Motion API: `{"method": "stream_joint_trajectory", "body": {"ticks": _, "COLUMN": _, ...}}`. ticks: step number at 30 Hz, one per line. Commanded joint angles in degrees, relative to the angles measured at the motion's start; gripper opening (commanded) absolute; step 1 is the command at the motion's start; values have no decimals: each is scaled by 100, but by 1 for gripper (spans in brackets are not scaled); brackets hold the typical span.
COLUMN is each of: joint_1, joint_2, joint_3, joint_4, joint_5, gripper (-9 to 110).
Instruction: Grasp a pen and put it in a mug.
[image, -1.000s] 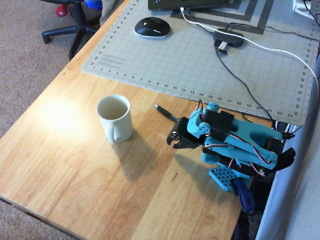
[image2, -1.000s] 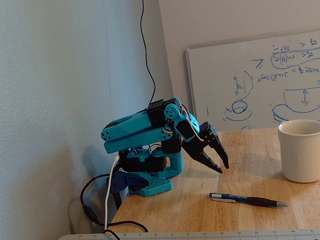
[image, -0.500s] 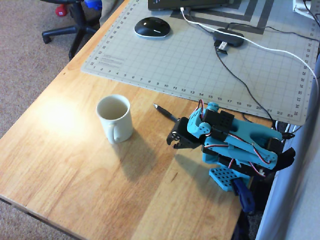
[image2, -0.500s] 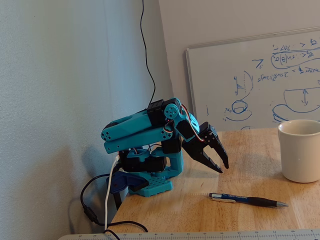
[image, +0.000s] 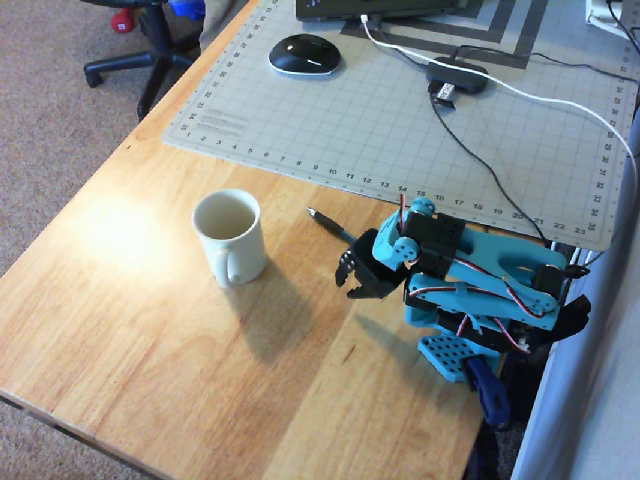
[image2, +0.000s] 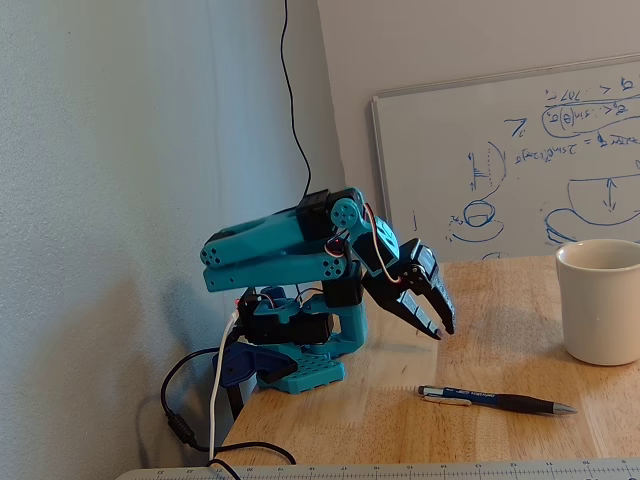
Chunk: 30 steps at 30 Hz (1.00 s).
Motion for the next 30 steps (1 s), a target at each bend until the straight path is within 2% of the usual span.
{"method": "stream_joint_trajectory", "body": {"ticks": 1, "joint_1": 325, "joint_2": -738, "joint_3": -923, "joint_4": -281, "joint_5": 1397, "gripper": 6}}
{"method": "stream_joint_trajectory", "body": {"ticks": 9, "joint_1": 1406, "joint_2": -2074, "joint_3": -1591, "joint_4": -1503, "joint_5": 3920, "gripper": 6}}
{"method": "stream_joint_trajectory", "body": {"ticks": 16, "joint_1": 2259, "joint_2": -3753, "joint_3": -1925, "joint_4": -2856, "joint_5": 5563, "gripper": 7}}
{"method": "stream_joint_trajectory", "body": {"ticks": 21, "joint_1": 2479, "joint_2": -4772, "joint_3": -1951, "joint_4": -3516, "joint_5": 6117, "gripper": 14}}
{"method": "stream_joint_trajectory", "body": {"ticks": 30, "joint_1": 2505, "joint_2": -5836, "joint_3": -1881, "joint_4": -3823, "joint_5": 6240, "gripper": 18}}
